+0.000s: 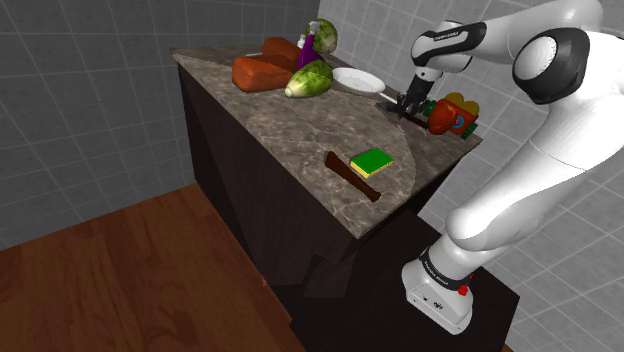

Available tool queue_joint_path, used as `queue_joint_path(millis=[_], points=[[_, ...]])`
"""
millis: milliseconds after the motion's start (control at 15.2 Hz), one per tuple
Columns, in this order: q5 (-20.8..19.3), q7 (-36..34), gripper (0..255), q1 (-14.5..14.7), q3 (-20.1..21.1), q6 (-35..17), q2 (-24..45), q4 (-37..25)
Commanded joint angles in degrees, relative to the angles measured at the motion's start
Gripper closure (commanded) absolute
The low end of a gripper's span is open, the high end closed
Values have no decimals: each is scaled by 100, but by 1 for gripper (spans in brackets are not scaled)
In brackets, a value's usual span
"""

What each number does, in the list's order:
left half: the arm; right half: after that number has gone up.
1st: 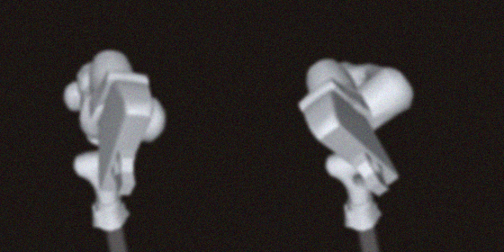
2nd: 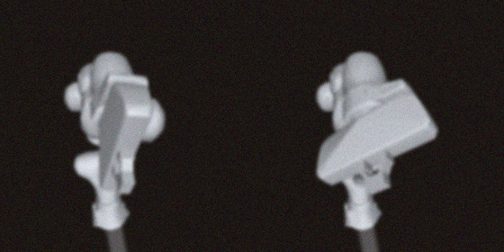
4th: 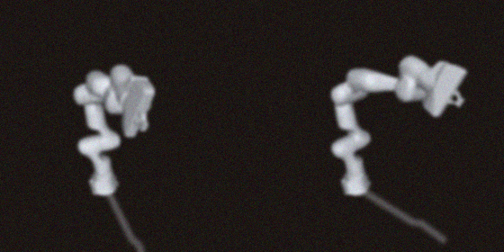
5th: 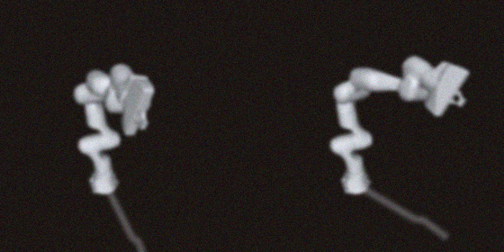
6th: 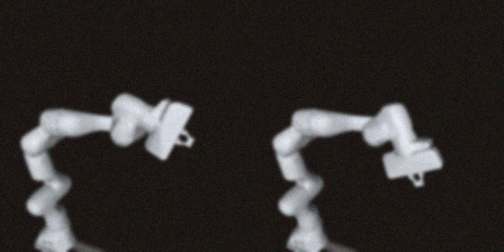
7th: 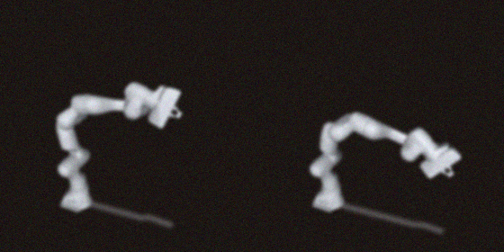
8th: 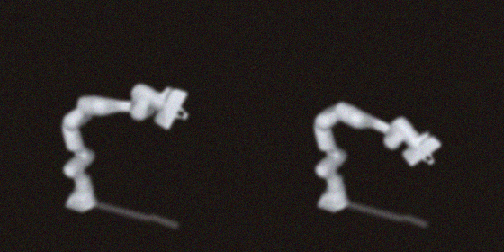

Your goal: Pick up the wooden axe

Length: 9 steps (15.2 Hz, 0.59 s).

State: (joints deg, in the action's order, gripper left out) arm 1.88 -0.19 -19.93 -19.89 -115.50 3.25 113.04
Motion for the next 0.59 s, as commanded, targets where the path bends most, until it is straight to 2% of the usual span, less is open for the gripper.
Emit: queue_joint_path(millis=[0, 528], points=[[-11, -1, 255, -3, -4, 137, -27, -111], [-56, -36, 255, 4, -2, 592, -136, -464]])
